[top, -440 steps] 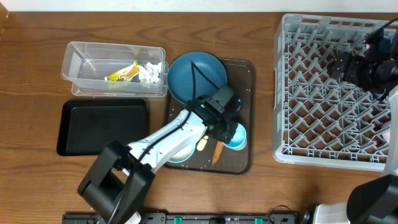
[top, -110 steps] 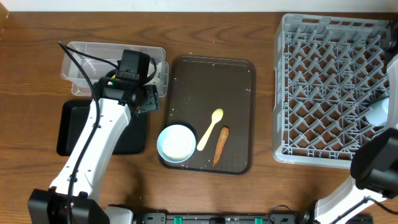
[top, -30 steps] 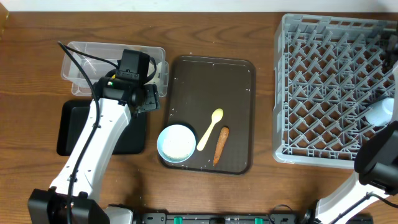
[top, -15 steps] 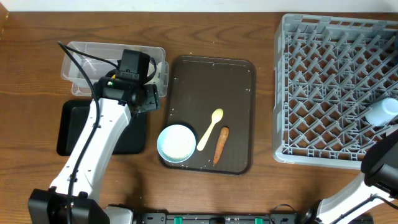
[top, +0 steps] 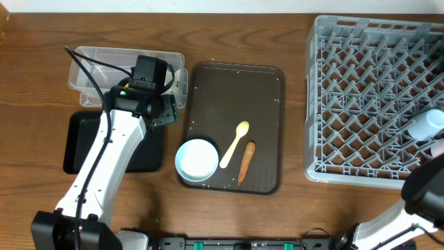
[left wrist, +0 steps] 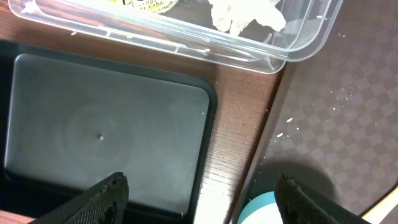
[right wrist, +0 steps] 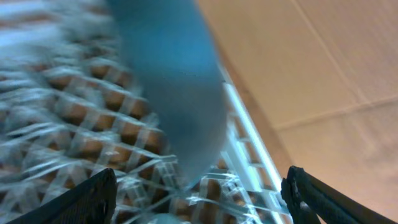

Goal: Sort waste into correct bins and load items into the dishwasher rack
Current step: 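Lift blue bowl with right gripper and set it in rack, then reach left gripper to orange carrot on brown tray and grasp it, then carry carrot with left gripper onto black tray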

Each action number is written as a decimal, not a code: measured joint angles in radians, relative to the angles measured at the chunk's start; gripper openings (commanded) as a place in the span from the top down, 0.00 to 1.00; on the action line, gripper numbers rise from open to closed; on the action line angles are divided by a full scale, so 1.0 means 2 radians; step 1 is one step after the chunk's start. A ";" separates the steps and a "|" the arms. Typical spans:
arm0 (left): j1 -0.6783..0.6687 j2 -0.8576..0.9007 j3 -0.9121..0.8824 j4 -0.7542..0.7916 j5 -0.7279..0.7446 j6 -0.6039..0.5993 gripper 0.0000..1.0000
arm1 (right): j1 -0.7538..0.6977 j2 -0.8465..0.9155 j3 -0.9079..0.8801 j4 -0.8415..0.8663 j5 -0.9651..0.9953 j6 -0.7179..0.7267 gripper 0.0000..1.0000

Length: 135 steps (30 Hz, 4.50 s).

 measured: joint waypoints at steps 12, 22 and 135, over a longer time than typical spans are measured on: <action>0.000 0.000 0.000 0.000 0.000 0.000 0.22 | 0.073 -0.078 0.001 -0.144 -0.253 -0.006 0.14; 0.000 0.000 0.000 0.000 0.000 0.000 0.22 | 0.243 -0.071 0.000 -0.219 -0.288 0.002 0.12; -0.328 0.216 0.008 0.109 0.076 0.002 0.94 | 0.238 -0.057 -0.045 -0.257 -0.142 0.165 0.01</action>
